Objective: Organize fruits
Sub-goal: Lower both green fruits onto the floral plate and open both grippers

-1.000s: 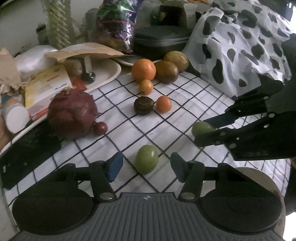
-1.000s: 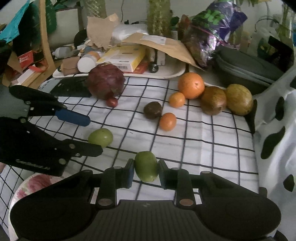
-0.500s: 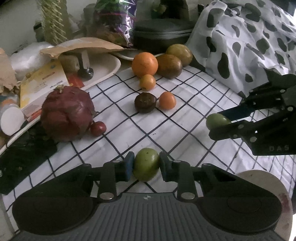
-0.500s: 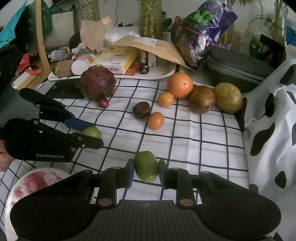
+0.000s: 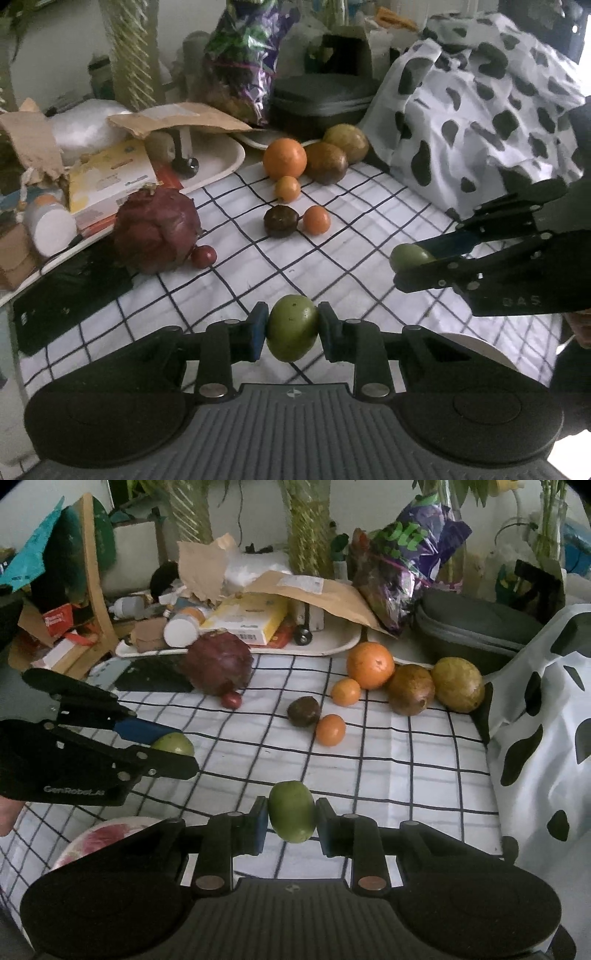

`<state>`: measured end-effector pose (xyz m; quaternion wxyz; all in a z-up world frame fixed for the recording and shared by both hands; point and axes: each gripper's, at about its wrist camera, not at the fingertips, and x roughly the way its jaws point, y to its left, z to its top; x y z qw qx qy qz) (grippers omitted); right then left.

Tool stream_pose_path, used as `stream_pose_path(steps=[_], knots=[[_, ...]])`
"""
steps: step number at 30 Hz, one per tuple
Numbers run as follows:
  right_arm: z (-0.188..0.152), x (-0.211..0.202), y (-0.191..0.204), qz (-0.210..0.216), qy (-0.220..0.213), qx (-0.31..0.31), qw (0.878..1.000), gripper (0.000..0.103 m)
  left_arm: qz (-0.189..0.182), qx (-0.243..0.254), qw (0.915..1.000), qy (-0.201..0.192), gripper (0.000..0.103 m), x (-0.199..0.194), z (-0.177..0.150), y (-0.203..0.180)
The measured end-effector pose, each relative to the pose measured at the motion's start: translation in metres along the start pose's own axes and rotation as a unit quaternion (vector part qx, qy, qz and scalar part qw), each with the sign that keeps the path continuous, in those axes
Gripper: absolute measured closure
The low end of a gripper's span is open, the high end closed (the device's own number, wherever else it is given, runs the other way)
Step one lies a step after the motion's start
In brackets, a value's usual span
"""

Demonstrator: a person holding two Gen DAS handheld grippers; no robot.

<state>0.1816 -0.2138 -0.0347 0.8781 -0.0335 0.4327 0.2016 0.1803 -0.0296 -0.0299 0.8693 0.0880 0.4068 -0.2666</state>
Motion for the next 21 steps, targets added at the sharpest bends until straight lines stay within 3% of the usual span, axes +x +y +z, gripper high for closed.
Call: stream_pose_path(steps=[12, 21], knots=[[-0.016, -0.030, 0.026, 0.023, -0.017, 0.009, 1.000, 0.075, -0.013, -0.014, 0.9997, -0.015, 0.075, -0.040, -0.029, -0.022], [-0.039, -0.038, 0.051, 0.033, 0.002, -0.015, 0.999, 0.075, -0.014, -0.011, 0.9998, -0.005, 0.075, -0.047, -0.050, -0.042]])
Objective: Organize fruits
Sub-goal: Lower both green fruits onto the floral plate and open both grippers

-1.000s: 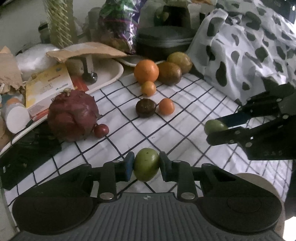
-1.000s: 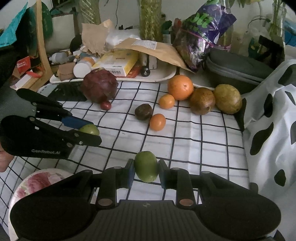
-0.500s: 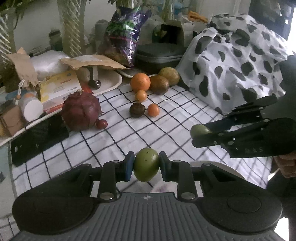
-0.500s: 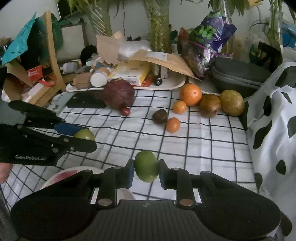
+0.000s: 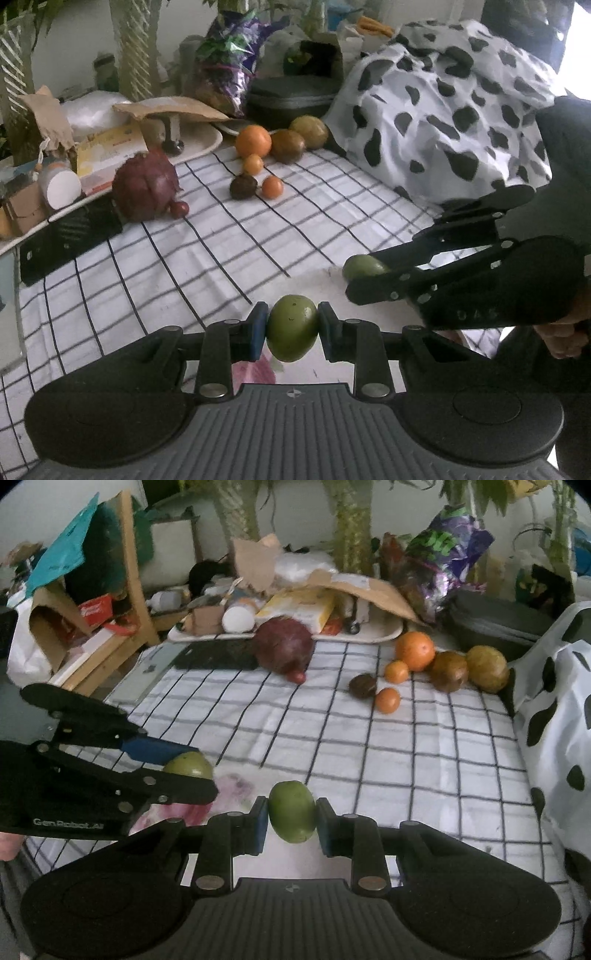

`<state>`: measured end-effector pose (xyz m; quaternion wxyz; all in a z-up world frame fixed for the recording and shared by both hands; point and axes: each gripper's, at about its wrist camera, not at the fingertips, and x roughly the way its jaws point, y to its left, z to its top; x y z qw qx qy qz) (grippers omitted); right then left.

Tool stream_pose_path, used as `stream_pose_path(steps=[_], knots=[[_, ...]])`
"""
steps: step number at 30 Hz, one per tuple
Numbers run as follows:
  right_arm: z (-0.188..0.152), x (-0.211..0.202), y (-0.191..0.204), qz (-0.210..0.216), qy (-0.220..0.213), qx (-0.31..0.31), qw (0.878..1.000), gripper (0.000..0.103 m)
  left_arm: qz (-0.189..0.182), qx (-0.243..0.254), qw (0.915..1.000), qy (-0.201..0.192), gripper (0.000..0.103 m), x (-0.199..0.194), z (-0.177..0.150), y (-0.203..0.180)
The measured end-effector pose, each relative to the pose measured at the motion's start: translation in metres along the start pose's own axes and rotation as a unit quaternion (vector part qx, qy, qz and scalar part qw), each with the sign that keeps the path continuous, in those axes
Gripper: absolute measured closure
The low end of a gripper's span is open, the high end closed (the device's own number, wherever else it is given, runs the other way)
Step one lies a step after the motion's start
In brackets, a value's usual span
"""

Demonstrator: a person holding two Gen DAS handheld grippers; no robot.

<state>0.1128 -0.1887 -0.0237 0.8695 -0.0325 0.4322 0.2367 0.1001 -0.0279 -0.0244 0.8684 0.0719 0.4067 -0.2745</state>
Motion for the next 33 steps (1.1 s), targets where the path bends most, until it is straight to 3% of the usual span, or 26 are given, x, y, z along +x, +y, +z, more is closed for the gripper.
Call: stream_pose_path(steps=[15, 25, 26, 28, 33], knots=[[-0.020, 0.017, 0.022, -0.009, 0.049, -0.080, 0.996, 0.075, 0.014, 0.024, 0.9981, 0.055, 0.075, 0.015, -0.019, -0.005], [-0.023, 0.024, 0.024, -0.026, 0.062, -0.106, 0.992, 0.074, 0.034, 0.052, 0.9961, 0.063, 0.073, 0.023, -0.018, -0.009], [-0.023, 0.025, 0.024, -0.026, 0.063, -0.107, 0.992, 0.070, 0.033, 0.053, 0.9960, 0.063, 0.071, 0.022, -0.019, -0.009], [-0.024, 0.023, 0.025, -0.027, 0.059, -0.110, 0.992, 0.059, 0.028, 0.056, 0.9962, 0.060, 0.057, 0.020, -0.019, -0.010], [-0.024, 0.016, 0.023, -0.025, 0.051, -0.111, 0.992, 0.050, 0.031, 0.058, 0.9961, 0.058, 0.053, 0.014, -0.021, -0.010]])
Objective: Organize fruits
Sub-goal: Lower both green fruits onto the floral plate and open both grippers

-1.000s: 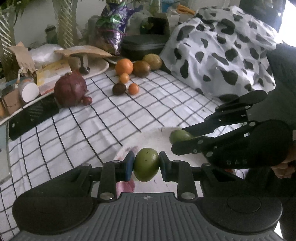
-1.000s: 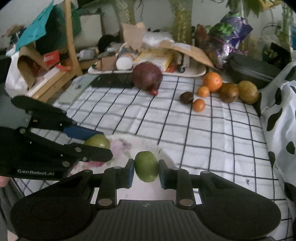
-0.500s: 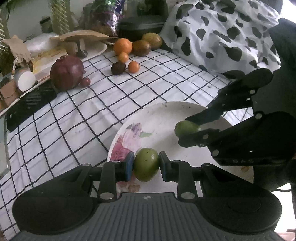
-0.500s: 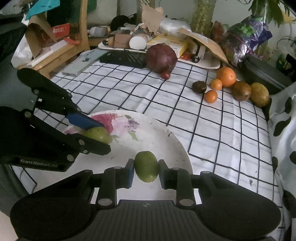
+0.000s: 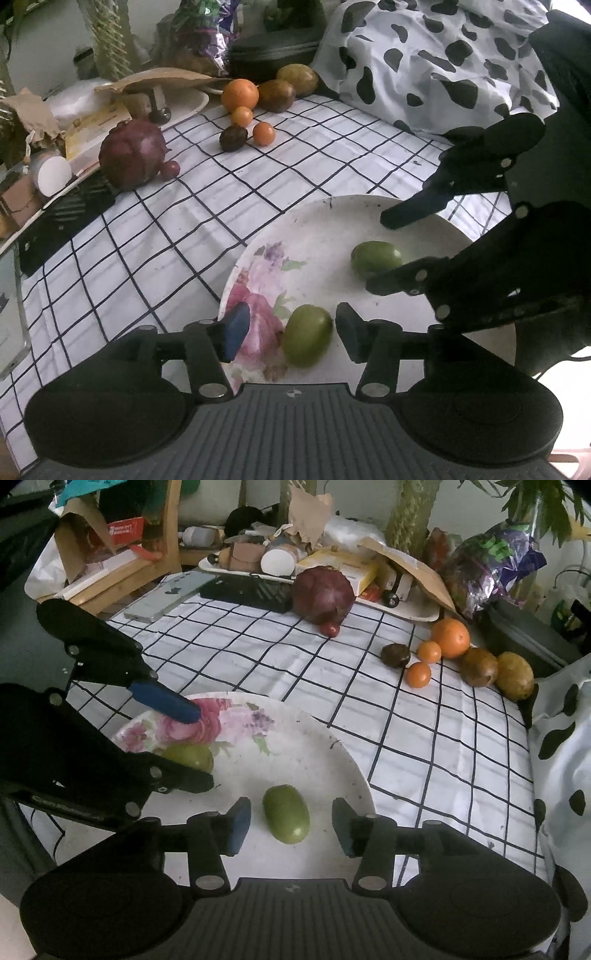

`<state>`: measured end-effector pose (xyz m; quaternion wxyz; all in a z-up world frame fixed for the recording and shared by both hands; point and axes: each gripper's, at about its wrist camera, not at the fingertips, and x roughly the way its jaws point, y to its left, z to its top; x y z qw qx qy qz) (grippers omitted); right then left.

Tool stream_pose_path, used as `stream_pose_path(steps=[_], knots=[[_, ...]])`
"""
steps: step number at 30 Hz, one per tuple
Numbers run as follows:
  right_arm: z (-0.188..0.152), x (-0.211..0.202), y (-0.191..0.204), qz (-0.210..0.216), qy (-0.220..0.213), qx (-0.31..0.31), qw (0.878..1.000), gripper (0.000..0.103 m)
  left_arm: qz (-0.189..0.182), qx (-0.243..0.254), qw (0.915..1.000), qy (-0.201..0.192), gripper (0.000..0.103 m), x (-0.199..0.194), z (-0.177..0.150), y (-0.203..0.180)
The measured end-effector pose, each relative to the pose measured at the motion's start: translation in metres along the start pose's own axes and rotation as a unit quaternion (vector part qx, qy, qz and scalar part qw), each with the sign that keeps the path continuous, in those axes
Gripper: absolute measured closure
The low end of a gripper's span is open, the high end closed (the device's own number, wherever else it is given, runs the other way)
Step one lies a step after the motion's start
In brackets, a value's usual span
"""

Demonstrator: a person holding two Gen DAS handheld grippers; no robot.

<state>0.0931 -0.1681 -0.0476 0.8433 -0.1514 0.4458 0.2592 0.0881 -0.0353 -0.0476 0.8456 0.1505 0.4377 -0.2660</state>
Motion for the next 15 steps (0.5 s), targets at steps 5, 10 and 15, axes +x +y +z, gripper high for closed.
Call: stream_pose_path(steps=[5, 10, 15], knots=[[-0.003, -0.011, -0.001, 0.000, -0.010, 0.005, 1.000, 0.036, 0.009, -0.009, 0.9999, -0.004, 0.052, -0.011, -0.006, 0.001], [-0.010, -0.027, -0.001, -0.003, -0.022, 0.024, 0.999, 0.026, 0.027, -0.019, 0.9993, -0.020, 0.034, -0.029, -0.016, -0.003], [-0.018, -0.045, -0.003, -0.008, -0.042, 0.055, 0.998, 0.004, 0.044, -0.033, 0.9979, -0.035, 0.034, -0.048, -0.026, -0.009]])
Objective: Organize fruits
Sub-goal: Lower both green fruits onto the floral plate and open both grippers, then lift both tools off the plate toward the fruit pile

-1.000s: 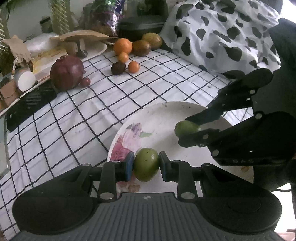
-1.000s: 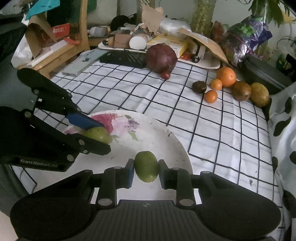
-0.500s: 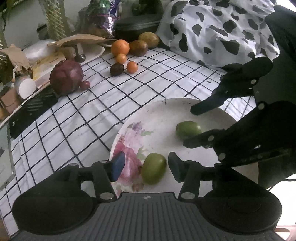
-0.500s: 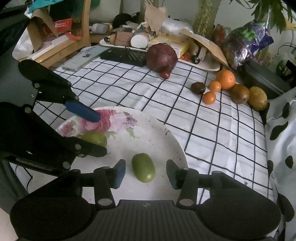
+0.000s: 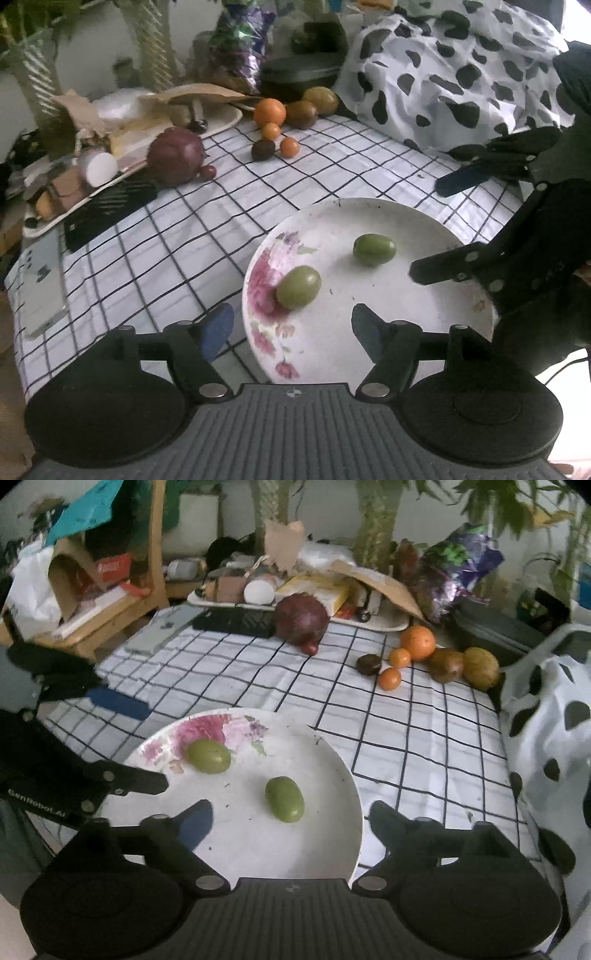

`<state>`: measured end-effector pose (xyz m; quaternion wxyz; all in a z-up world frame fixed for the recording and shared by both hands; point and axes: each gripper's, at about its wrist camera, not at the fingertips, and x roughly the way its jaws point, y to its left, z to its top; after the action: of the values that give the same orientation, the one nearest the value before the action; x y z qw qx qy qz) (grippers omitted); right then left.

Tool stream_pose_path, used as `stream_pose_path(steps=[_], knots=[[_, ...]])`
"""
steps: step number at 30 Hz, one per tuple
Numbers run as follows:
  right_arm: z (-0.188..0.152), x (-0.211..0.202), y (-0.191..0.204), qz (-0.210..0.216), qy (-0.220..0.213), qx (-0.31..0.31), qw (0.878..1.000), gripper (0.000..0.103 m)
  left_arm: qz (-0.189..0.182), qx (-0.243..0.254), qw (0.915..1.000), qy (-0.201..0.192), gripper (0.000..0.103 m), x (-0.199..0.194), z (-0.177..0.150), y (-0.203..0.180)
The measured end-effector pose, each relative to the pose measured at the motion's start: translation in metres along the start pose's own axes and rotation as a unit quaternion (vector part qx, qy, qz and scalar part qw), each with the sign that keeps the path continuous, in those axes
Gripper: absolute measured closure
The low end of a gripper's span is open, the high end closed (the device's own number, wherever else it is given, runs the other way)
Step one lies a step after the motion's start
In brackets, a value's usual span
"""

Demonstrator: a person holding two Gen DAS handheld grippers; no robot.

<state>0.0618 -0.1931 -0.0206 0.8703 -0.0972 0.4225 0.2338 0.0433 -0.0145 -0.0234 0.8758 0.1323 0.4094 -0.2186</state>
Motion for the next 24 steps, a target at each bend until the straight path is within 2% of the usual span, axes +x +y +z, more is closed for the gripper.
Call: stream_pose_path(steps=[2, 7, 13, 24], knots=[[-0.003, -0.007, -0.001, -0.008, -0.008, 0.013, 1.000, 0.000, 0.006, -0.008, 0.9999, -0.007, 0.034, -0.007, -0.003, -0.001], [-0.010, -0.015, -0.003, -0.028, -0.013, 0.041, 0.999, 0.000, 0.013, -0.023, 0.9995, -0.019, 0.033, -0.019, -0.009, -0.004], [-0.015, -0.016, -0.004, -0.052, -0.010, 0.051, 0.997, 0.000, 0.015, -0.022, 0.9994, -0.024, 0.033, -0.023, -0.012, -0.010], [-0.015, -0.015, -0.006, -0.071, -0.013, 0.060, 0.996, 0.000, 0.026, -0.023, 0.9989, -0.033, 0.033, -0.023, -0.011, -0.010]])
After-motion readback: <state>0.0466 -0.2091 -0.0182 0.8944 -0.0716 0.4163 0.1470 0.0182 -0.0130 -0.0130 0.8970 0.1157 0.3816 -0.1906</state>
